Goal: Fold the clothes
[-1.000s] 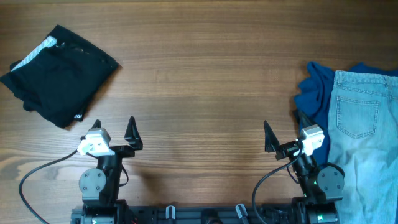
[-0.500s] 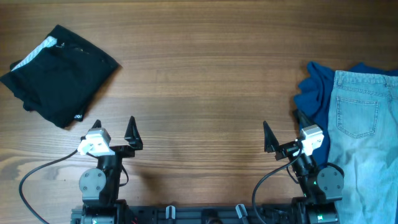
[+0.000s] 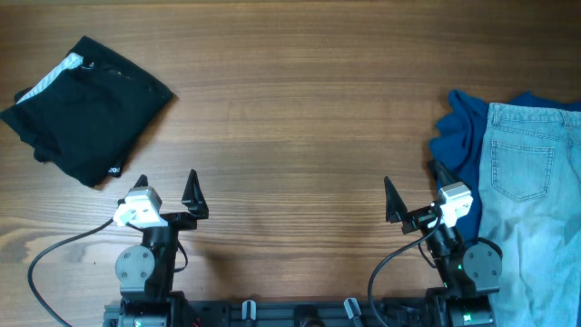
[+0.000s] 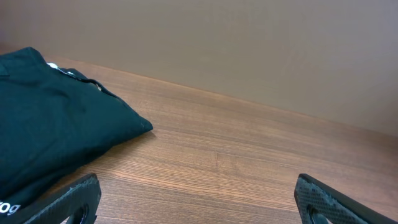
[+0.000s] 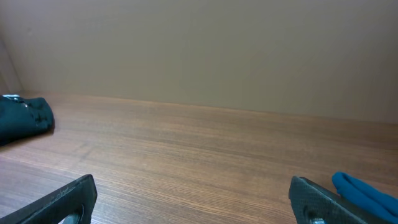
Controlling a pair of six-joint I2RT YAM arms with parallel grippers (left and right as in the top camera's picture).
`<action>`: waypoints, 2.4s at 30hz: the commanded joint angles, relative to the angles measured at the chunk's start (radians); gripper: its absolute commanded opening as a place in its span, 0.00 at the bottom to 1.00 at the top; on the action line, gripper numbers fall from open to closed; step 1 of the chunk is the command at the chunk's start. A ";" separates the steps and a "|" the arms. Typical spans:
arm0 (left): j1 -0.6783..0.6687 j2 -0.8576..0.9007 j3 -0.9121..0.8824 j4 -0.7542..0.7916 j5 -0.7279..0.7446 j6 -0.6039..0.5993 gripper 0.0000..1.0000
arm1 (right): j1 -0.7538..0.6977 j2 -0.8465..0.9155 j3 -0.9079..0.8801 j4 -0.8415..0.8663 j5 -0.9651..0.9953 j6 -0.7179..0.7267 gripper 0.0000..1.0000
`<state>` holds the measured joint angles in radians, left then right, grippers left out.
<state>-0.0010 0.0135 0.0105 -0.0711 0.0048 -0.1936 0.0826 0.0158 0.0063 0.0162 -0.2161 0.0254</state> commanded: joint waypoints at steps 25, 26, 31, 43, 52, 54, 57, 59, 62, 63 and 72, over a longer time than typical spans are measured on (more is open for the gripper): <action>-0.007 1.078 1.240 -0.832 -0.068 0.029 1.00 | -0.072 1.405 1.493 -0.939 -0.022 0.047 1.00; -0.007 1.109 1.247 -0.845 -0.063 0.029 1.00 | -0.095 1.438 1.505 -0.940 0.010 0.094 1.00; -0.008 1.202 1.247 -0.861 0.016 0.029 1.00 | -0.275 1.605 1.506 -0.933 0.119 0.271 0.96; -0.008 1.230 1.247 -0.854 0.069 0.029 1.00 | -0.478 1.994 1.506 -0.838 0.257 0.265 0.72; -0.008 1.230 1.247 -0.850 0.069 0.029 1.00 | -0.473 2.115 1.506 -0.836 0.410 0.263 0.39; -0.008 1.230 1.247 -0.850 0.069 0.028 1.00 | -0.473 2.114 1.506 -0.835 0.440 0.263 0.39; -0.008 1.230 1.247 -0.850 0.069 0.028 1.00 | -0.473 2.113 1.506 -0.837 0.545 0.204 0.25; -0.008 1.230 1.247 -0.850 0.069 0.028 1.00 | -0.473 2.105 1.509 -0.835 0.595 0.183 0.17; -0.008 1.230 1.247 -0.850 0.069 0.029 1.00 | -0.473 2.078 1.509 -0.829 0.597 0.185 0.10; -0.008 1.230 1.247 -0.850 0.069 0.028 1.00 | -0.473 2.066 1.509 -0.826 0.598 0.188 0.09; -0.008 1.230 1.247 -0.861 0.069 0.029 1.00 | -0.475 2.052 1.509 -0.919 0.747 0.366 0.04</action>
<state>-0.0013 1.2388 1.2373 -0.9325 0.0547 -0.1776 -0.3756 2.0953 1.5063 -0.8940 0.4397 0.3466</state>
